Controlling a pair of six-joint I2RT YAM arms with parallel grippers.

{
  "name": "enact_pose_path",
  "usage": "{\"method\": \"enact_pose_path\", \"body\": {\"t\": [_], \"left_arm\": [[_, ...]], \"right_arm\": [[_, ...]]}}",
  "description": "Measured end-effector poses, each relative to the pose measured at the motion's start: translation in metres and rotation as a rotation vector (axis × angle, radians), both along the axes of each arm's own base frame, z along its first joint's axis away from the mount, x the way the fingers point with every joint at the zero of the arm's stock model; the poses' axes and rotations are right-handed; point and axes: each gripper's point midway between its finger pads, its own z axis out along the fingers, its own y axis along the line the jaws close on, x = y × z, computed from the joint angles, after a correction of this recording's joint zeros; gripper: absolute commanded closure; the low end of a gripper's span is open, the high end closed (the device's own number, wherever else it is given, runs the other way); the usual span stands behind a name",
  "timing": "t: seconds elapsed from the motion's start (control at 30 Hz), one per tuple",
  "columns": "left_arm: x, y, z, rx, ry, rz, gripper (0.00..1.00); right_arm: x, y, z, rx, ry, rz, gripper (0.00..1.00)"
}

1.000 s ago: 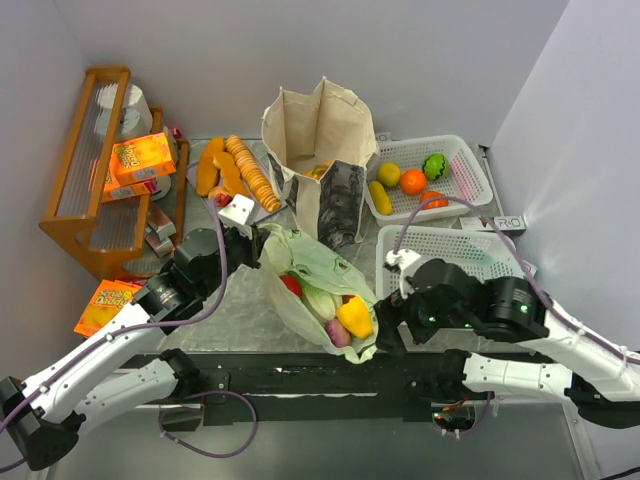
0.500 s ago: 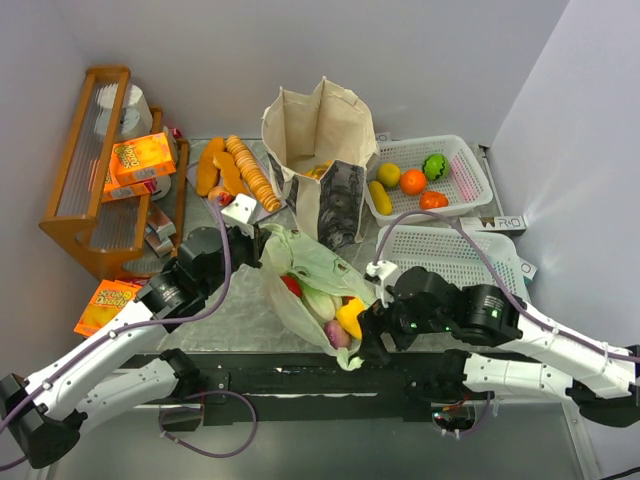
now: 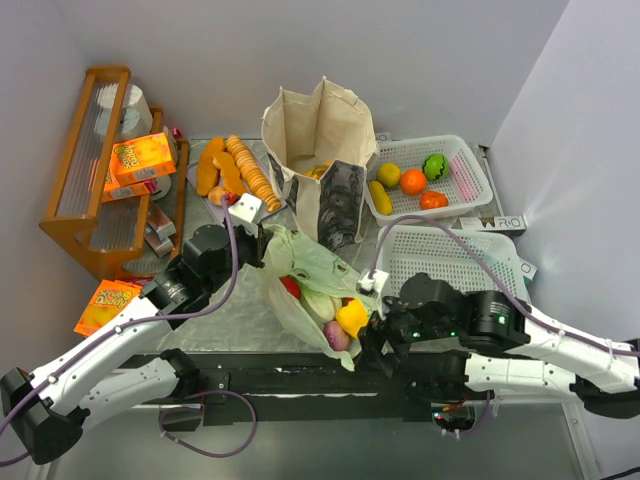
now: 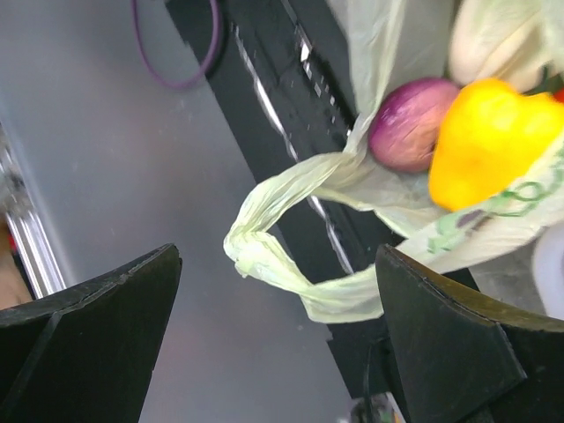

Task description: Place the mixed food into the grocery bags and tie them

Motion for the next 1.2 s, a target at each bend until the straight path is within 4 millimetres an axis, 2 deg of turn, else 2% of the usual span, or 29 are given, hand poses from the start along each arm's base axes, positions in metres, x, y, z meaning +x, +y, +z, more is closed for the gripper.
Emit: {"method": "enact_pose_path", "body": {"t": [0.27,0.5,0.6,0.67,0.7,0.73,0.77,0.8,0.83,0.9,0.97,1.03,1.1,1.2], "left_arm": [[0.002,-0.003,-0.008,0.015,0.019,-0.005,0.99],[0.004,-0.002,-0.010,0.020,0.024,-0.001,0.99],[0.005,-0.002,-0.010,0.021,0.025,0.001,0.99],[0.005,-0.001,-0.010,0.020,0.025,0.004,0.99],[0.005,-0.001,-0.010,0.020,0.025,0.006,0.99],[0.006,0.000,-0.010,0.020,0.025,0.007,0.99],[0.006,0.000,-0.010,0.020,0.025,0.008,0.99],[0.006,0.000,-0.010,0.020,0.025,0.009,0.99],[0.006,0.000,-0.010,0.020,0.025,0.009,0.99],[0.006,0.000,-0.010,0.018,0.026,0.010,0.99],[0.006,0.000,-0.008,0.011,0.026,0.012,0.99],[0.007,0.000,0.001,-0.006,0.020,0.015,0.99],[0.008,0.000,0.020,-0.036,-0.003,0.021,0.99],[0.007,0.002,0.069,-0.112,-0.082,0.022,0.99]], "right_arm": [[-0.013,0.000,-0.019,-0.105,-0.045,0.106,0.02],[-0.021,0.000,-0.049,-0.271,-0.107,0.181,0.02],[-0.021,-0.005,-0.060,-0.348,-0.128,0.189,0.05],[-0.018,-0.009,-0.067,-0.397,-0.139,0.176,0.19],[-0.016,-0.011,-0.069,-0.420,-0.144,0.166,0.29],[-0.014,-0.012,-0.071,-0.435,-0.148,0.160,0.49],[-0.012,-0.014,-0.073,-0.452,-0.152,0.147,0.58],[-0.010,-0.016,-0.075,-0.471,-0.159,0.136,0.71],[-0.008,-0.018,-0.077,-0.489,-0.164,0.121,1.00],[0.000,-0.023,-0.076,-0.524,-0.189,0.083,1.00],[0.011,-0.026,-0.065,-0.549,-0.233,0.030,1.00],[0.030,-0.023,-0.040,-0.557,-0.315,-0.044,1.00],[0.060,-0.012,0.004,-0.522,-0.441,-0.168,1.00],[0.107,-0.006,0.070,-0.441,-0.627,-0.333,1.00]]}}
